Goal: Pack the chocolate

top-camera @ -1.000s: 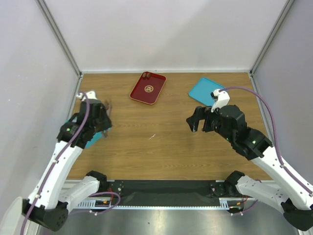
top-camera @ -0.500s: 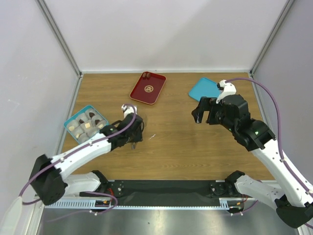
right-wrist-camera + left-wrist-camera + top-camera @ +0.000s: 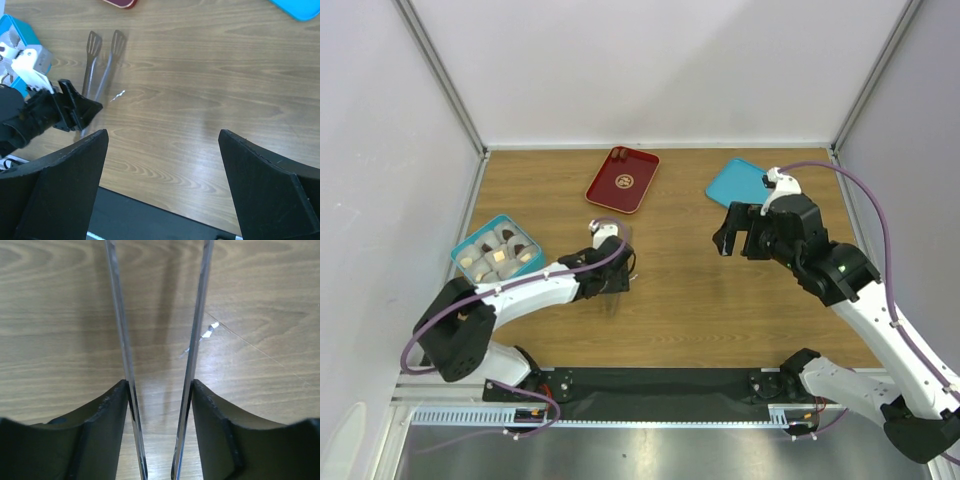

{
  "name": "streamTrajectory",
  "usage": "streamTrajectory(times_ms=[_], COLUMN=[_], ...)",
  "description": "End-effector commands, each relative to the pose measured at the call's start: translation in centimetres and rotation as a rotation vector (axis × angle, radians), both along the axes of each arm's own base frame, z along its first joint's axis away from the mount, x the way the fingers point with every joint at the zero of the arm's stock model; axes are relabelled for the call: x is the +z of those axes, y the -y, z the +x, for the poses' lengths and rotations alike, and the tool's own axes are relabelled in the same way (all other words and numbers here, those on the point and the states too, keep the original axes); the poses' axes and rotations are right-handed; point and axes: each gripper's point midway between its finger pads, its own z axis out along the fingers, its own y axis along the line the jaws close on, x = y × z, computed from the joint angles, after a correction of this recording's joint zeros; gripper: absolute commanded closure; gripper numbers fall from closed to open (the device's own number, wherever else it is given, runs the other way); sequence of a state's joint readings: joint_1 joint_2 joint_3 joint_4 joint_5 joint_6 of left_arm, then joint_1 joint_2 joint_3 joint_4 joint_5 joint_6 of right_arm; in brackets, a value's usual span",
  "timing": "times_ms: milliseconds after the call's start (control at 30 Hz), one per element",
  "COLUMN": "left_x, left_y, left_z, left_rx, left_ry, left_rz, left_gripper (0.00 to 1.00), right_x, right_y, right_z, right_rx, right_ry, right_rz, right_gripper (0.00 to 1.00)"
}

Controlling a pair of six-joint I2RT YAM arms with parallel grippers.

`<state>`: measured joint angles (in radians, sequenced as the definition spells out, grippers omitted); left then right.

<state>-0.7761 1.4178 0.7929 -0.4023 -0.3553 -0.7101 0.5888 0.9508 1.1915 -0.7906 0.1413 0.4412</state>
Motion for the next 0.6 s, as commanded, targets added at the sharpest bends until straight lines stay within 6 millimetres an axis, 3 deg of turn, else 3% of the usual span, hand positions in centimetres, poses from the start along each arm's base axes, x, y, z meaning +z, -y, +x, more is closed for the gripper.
streamTrajectory(times_ms=[0, 167, 400, 433, 567], left_x=[-0.3, -1.2, 0.3, 0.4, 0.9], left_y=[2.1, 2.1, 2.8, 3.0, 2.4], left_z=[-0.2, -0.9, -1.5, -1.7, -2.3], left_rx=[-0.008, -0.012, -0.026, -0.034, -0.033], left_ry=[0.004, -0.028, -0.014, -0.021, -0.029], left_rz=[-0.052, -0.037, -0.118, -0.134, -0.125], left_gripper=[0.42, 0.37, 0.22, 0.16, 0.14], right_x=[0.8, 0.7, 0.1, 0.1, -0.5], right_y=[-0.5, -0.9, -0.7, -0.7, -0.9], right_z=[0.5, 0.8, 1.1, 1.2, 1.6], right_rx=[-0.016, -0.01, -0.035, -0.037, -0.06], right_ry=[0.002, 0.006, 0.003, 0.005, -0.011], right_rz=[0.04, 0.052, 0.049, 0.052, 0.064], right_gripper=[0.01, 0.01, 0.01, 0.01, 0.02])
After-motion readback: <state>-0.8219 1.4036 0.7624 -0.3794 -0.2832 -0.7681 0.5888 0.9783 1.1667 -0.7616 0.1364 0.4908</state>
